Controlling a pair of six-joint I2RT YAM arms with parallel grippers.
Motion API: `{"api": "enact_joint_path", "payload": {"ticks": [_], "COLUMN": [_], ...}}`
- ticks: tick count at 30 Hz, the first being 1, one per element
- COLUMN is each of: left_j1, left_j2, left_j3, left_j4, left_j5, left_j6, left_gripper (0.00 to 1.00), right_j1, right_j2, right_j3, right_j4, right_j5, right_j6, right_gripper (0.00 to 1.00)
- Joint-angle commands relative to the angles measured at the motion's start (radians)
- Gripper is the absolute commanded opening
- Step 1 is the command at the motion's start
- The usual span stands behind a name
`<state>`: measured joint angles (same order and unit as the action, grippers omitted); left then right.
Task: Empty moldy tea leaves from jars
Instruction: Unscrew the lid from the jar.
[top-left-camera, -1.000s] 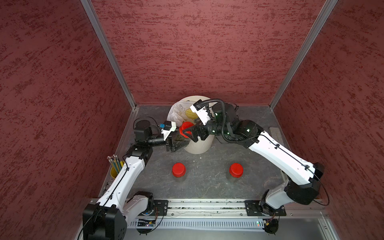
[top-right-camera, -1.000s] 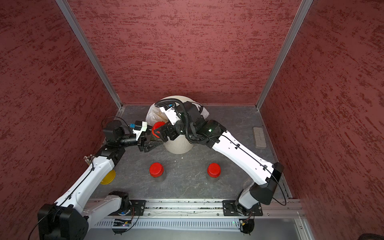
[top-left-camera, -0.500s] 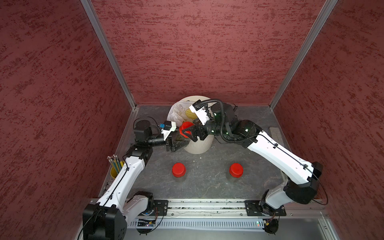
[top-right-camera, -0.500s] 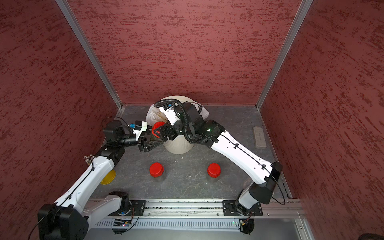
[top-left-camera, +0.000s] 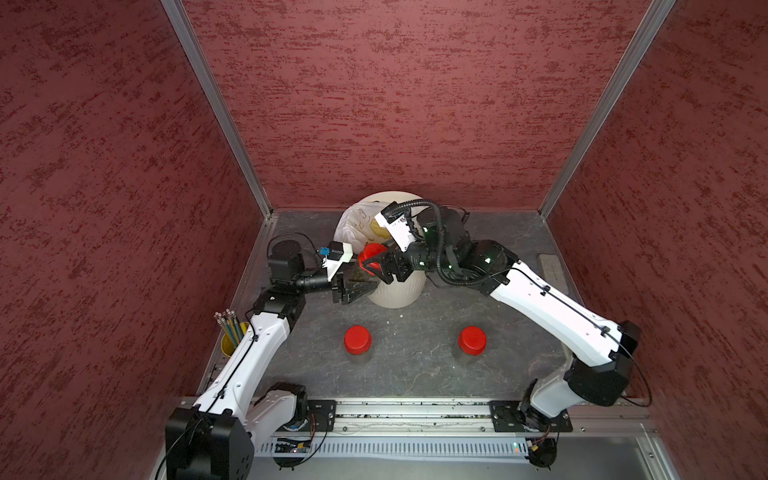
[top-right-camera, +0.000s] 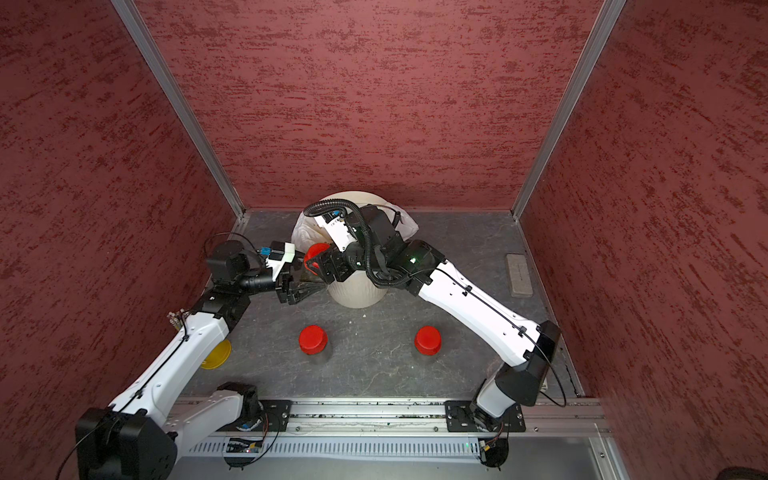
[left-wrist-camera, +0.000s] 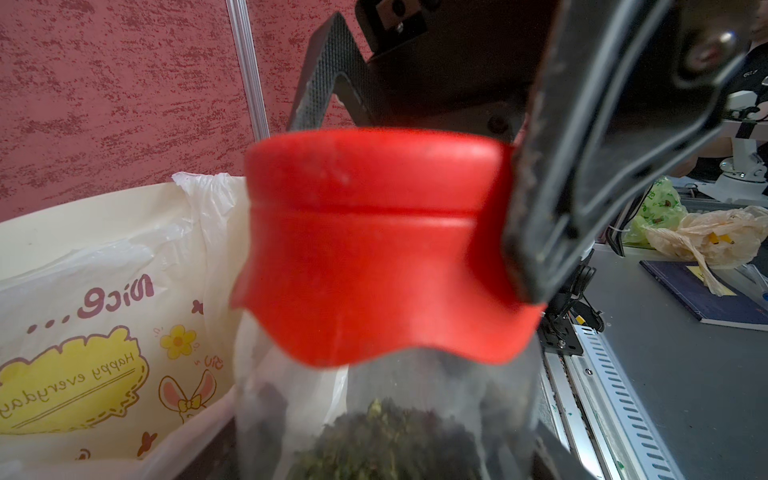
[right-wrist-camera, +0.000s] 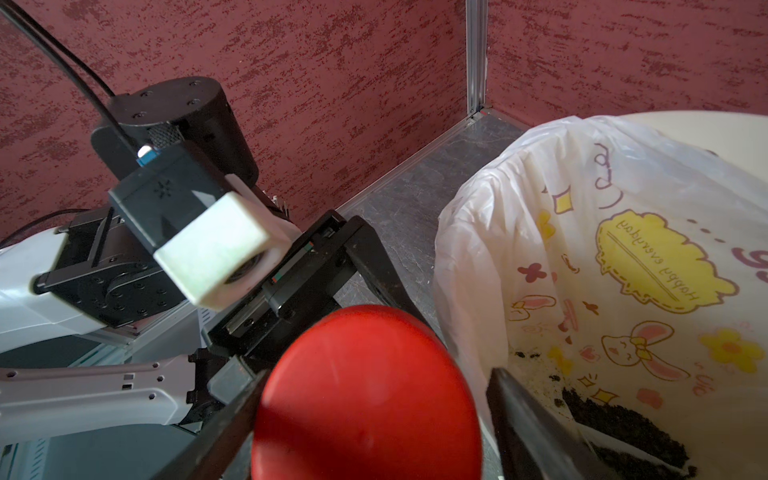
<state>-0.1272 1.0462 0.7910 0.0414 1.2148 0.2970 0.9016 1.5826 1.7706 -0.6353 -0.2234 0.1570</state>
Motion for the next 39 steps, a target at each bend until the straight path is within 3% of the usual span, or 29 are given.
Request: {"api": "enact_joint_path", "payload": {"ticks": [1,10,16,24,39], "left_j1": [0.006,0.007,0.008,0.008,0.008], "left_j2": [-0.014,-0.014,-0.016,-0.015,-0.017], "left_j3": [0.008,0.011,0.015,0.017,0.019], "left_j4": [0.012,0.004,-0.012,-0.018,-0.029], "left_j5": [0.015,0.015,0.022,0.03,0.045], "left_j6": [0.016,0.017,0.028,0.031,0.033], "left_gripper": [0.64,0.64,0.64,0.64,0.64], "right_j1": [0.005,0.003,-0.006,-0.037,-0.096], "right_j2": [0.011,0.004,-0.005,0.023,0.115], "right_j3": [-0.003,-0.002,0.012,0.073,0.271], "right_j4": [0.016,0.011,-0.013,-0.065,-0.254], "right_j5": [0.01,0.003,-0.028,-0.123,-0.341], "right_j6": [-0.011,-0.051,-0.132,-0.296,-0.677], "right_gripper": [0.75,0.58,0.55,0.49,0.47]}}
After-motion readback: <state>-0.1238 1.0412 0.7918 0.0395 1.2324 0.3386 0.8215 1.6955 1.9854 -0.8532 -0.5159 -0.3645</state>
